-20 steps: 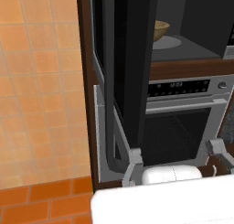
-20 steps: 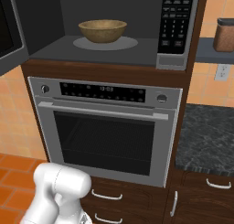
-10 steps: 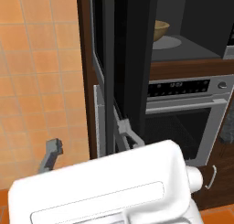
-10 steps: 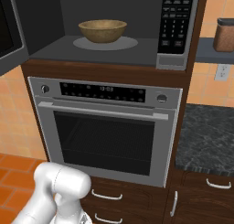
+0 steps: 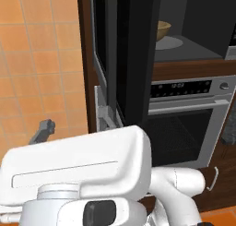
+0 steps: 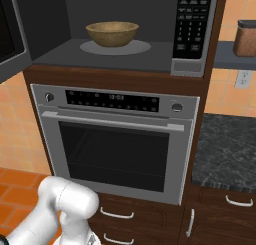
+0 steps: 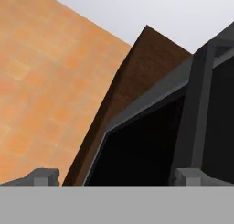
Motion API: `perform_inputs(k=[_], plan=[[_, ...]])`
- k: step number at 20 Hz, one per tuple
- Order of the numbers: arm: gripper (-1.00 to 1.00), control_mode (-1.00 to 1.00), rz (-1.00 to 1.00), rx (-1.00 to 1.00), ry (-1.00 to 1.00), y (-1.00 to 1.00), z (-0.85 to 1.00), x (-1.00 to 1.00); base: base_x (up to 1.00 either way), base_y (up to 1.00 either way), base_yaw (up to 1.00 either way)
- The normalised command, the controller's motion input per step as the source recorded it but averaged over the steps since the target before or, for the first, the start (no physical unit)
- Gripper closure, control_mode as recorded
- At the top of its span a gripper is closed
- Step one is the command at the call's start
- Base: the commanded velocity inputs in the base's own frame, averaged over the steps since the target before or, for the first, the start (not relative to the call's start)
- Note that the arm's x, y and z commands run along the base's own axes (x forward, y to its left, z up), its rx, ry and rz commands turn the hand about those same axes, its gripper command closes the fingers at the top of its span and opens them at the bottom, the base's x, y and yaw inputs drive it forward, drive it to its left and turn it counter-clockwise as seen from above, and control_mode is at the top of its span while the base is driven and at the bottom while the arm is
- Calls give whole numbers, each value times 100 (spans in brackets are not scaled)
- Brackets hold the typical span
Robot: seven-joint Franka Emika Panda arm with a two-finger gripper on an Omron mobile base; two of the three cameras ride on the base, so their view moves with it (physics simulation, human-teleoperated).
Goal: Open the microwave, place the bowl with waffle inside the microwave, then close the microwave door and turn it on.
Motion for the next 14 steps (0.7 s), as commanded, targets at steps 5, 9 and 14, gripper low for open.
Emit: perform_inputs(k=[5, 9, 14], plan=[[-100, -100, -31, 0, 2, 8, 0, 44, 0, 0, 0], [-100, -100, -29, 0, 2, 11, 0, 34, 0, 0, 0], [-100, -100, -27, 0, 5, -6, -1, 41, 0, 0, 0]])
